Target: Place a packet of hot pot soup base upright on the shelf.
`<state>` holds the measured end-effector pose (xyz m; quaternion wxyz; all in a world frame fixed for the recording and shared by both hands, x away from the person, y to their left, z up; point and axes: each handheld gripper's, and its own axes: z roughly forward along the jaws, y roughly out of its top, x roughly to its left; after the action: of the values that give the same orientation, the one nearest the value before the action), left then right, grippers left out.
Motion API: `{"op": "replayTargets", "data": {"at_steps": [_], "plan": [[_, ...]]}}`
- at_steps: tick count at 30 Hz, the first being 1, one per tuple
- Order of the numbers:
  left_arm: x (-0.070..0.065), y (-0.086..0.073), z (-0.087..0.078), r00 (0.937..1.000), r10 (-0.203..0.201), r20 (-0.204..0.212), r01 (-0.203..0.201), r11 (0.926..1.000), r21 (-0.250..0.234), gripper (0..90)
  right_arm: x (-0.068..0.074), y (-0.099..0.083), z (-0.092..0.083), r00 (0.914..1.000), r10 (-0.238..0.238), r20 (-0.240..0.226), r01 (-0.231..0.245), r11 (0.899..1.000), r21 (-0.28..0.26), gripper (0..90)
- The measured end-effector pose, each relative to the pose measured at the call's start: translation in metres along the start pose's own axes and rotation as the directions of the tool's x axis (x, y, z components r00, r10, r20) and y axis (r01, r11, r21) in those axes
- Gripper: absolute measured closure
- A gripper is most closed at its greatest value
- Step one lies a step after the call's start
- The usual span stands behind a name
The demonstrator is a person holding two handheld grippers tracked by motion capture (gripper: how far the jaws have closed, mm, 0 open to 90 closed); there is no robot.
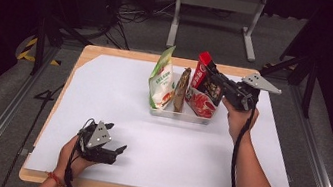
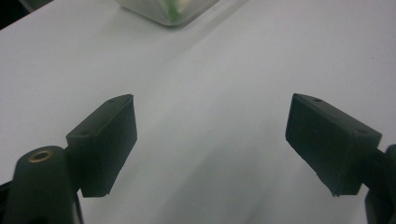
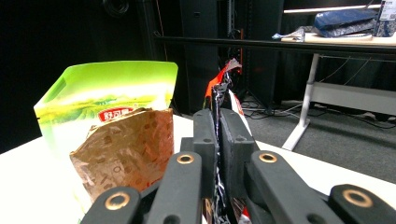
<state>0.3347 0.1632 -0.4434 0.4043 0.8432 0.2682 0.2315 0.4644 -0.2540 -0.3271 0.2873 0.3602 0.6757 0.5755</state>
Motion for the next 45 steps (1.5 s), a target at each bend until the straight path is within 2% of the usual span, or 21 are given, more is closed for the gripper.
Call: {"op": "replayTargets", "data": {"at_steps": [7,17,24,28,34,40,45], "plan": [[0.0,0.0,0.0,1.0,0.003,-0.003,-0.003,1.0,0.004,17.4,0.002,-0.002,-0.004,1.0,-0.009,-0.002,0.009,1.0,0.002,85.6],[0.0,0.0,0.0,1.0,0.007,-0.006,-0.007,1.0,0.003,17.3,0.006,0.003,-0.007,0.9984,-0.056,0.01,0.055,0.998,0.03,81.6],[0.0,0.001,0.0,0.9999,0.01,-0.009,-0.01,0.9999,0.006,17.3,0.002,0.006,-0.015,0.9982,-0.055,0.024,0.054,0.998,0.041,76.7],[-0.001,0.001,0.001,0.9999,0.01,-0.009,-0.01,0.9999,0.01,17.2,0.005,0.008,-0.017,0.9976,-0.067,0.017,0.066,0.996,0.052,77.0],[-0.001,0.001,0.0,0.9999,0.012,-0.01,-0.012,0.9999,0.009,17.1,0.009,0.01,-0.021,0.9957,-0.088,0.029,0.086,0.994,0.065,76.0],[-0.001,0.001,0.0,0.9999,0.007,-0.009,-0.007,0.9999,0.008,16.9,0.012,0.012,-0.024,0.993,-0.114,0.031,0.111,0.99,0.085,72.4],[-0.001,0.002,0.001,0.9999,0.008,-0.009,-0.008,0.9999,0.008,16.8,0.011,0.011,-0.028,0.9919,-0.12,0.042,0.115,0.989,0.093,71.5]]}}
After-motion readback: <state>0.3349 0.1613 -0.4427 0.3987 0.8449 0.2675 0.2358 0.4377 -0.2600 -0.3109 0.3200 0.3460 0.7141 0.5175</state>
